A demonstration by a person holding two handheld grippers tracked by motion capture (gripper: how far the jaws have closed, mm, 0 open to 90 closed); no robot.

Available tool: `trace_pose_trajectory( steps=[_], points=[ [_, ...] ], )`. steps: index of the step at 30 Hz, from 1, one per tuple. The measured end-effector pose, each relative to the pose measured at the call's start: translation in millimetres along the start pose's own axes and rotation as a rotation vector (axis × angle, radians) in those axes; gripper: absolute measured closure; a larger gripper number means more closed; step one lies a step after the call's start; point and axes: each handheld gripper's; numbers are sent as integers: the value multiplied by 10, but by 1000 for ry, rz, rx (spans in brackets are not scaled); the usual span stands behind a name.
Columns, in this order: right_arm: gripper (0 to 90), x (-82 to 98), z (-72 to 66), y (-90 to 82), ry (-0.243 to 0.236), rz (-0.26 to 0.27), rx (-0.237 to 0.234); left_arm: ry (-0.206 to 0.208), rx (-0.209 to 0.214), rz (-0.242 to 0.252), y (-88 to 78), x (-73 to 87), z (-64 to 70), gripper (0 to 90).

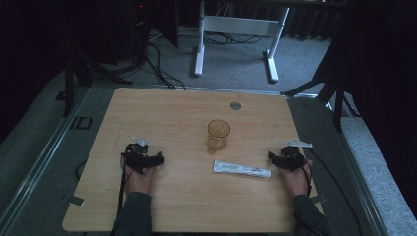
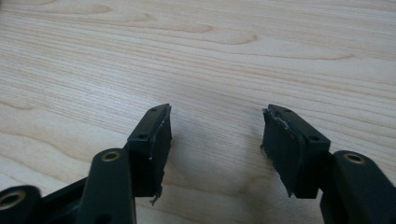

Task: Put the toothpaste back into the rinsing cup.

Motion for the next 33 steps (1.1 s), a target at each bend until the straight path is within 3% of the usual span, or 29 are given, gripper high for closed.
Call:
trace_pose_trajectory(
  steps=[6, 12, 17, 23, 33],
  points=[
    [453, -62, 107, -6, 88, -26, -60, -1, 0, 1, -3, 4, 2, 21],
    [447, -77, 92, -29, 57, -28, -60, -2, 0, 1, -3, 5, 3, 21],
    [441, -147, 72, -113, 11, -21, -74, -2, 0, 1, -3, 5, 3, 21],
    [453, -312, 35, -260, -84, -28, -91, -2, 1, 1, -3, 5, 3, 21],
    [474, -477, -115, -307, -223, -81, -139, -1, 1, 1, -3, 5, 3, 22]
  ],
)
Point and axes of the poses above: each handheld gripper's, and its own axes: y roughly forward along the jaws, x roughly out of its underside, z roughly to its right
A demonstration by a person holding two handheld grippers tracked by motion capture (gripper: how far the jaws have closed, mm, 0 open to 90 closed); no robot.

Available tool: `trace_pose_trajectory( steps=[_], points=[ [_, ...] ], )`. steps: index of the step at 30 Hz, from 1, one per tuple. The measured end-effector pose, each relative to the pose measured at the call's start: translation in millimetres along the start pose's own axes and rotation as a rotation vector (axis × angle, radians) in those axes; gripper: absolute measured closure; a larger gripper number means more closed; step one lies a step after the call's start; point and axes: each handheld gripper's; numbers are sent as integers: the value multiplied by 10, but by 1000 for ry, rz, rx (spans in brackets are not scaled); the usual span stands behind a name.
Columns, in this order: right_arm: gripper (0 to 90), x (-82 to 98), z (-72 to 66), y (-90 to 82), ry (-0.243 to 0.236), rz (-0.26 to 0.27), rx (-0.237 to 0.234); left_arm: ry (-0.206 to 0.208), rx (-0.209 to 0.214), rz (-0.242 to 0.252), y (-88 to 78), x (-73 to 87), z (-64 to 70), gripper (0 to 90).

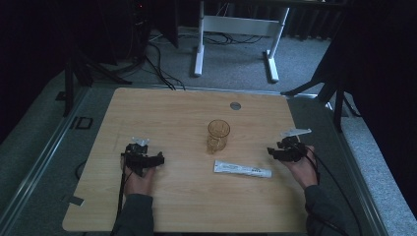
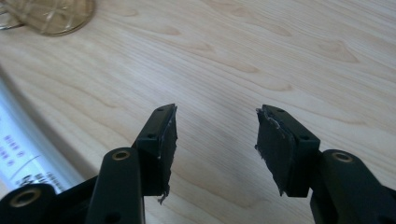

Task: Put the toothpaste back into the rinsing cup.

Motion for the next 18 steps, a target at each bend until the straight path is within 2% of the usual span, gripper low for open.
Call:
trace_pose_trajectory(
  steps=[8, 12, 18],
  points=[
    [491, -134, -73, -44, -79, -19, -33, 0, 0, 0, 0, 0, 0, 22],
    [494, -182, -95, -60, -98, -22, -41, 1, 0, -1, -1, 0, -1, 21],
    [499, -275, -140, -97, -150, -31, -63, 0, 0, 0, 0, 0, 0, 22]
  ],
)
Point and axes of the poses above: each handheld gripper's, and its own axes: y roughly forward along the jaws, x roughly out of its underside, z roughly to its right
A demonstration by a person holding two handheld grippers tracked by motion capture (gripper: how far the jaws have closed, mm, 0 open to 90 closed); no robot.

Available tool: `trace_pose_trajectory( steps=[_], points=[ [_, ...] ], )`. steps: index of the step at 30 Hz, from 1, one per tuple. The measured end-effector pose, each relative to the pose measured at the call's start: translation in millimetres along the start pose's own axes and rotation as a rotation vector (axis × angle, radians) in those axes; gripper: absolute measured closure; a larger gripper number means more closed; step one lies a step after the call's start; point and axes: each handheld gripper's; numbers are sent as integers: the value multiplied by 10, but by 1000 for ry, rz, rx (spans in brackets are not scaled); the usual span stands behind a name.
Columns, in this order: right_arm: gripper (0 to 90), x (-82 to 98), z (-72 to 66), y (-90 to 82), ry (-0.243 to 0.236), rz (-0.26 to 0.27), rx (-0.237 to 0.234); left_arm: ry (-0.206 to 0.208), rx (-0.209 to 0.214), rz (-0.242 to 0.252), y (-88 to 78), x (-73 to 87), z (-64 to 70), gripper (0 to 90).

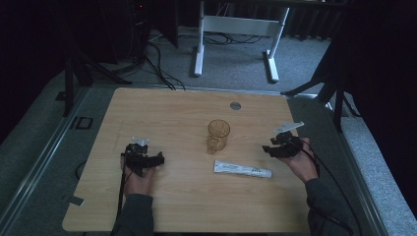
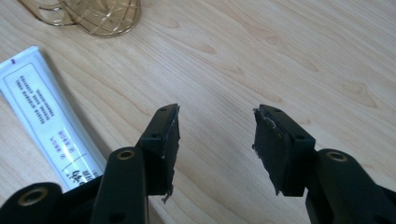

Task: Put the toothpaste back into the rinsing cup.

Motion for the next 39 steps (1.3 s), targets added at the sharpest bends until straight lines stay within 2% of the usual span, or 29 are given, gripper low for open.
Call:
trace_pose_trajectory(
  steps=[9, 19, 22, 28, 39],
  points=[
    [499, -104, -43, -13, -53, -21, -28, 0, 0, 0, 0, 0, 0, 22],
    [515, -253, -176, 19, -146, -62, -61, -1, 0, 1, 1, 0, 1, 22],
    [525, -295, -218, 36, -187, -89, -71, -1, 0, 1, 0, 0, 1, 22],
    [531, -322, -237, 48, -212, -106, -82, -1, 0, 1, 1, 0, 1, 22],
    [538, -392, -238, 52, -258, -129, -144, 0, -1, 1, 0, 0, 0, 22]
  ],
)
Point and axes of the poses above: each handheld gripper's, and its own axes: y roughly forward along the jaws, x roughly out of its underside, z roughly to its right
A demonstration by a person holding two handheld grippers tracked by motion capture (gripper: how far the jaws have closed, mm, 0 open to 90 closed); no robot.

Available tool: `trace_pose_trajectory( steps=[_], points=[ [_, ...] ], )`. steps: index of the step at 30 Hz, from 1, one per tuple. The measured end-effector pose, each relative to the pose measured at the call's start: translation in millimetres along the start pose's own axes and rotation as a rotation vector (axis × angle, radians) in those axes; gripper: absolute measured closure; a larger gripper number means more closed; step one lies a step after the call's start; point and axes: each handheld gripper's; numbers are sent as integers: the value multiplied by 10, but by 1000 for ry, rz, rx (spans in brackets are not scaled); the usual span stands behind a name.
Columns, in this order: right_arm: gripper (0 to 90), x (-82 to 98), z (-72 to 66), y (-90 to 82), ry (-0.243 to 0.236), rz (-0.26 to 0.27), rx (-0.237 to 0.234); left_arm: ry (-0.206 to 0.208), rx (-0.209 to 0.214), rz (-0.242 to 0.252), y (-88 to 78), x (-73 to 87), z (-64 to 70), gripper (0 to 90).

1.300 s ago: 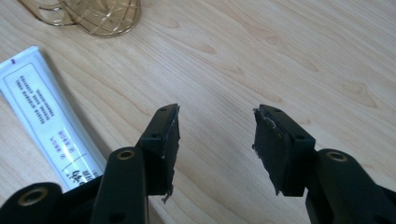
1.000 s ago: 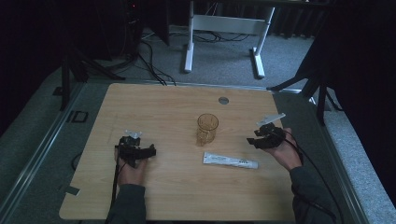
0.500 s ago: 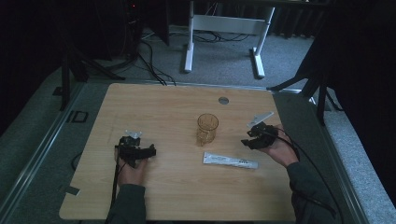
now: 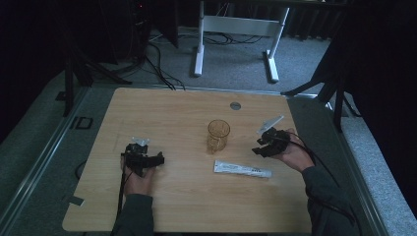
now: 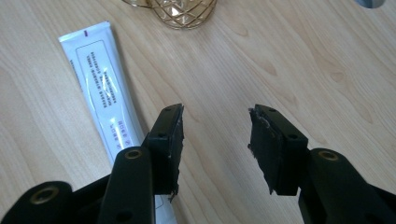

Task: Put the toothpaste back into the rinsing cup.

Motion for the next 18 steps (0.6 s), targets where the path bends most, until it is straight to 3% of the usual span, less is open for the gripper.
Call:
trace_pose_trajectory(
  steps=[8, 18],
  points=[
    [512, -47, 4, 40, -40, -46, -34, -1, 1, 0, 0, 0, 1, 22],
    [451, -97, -3, 53, -84, -52, -81, 0, 0, 0, 0, 0, 0, 22]
  ],
)
Point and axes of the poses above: each handheld gripper's, and its own axes: y roughly forward along the jaws, x roughly out of its underside, z roughly to its right
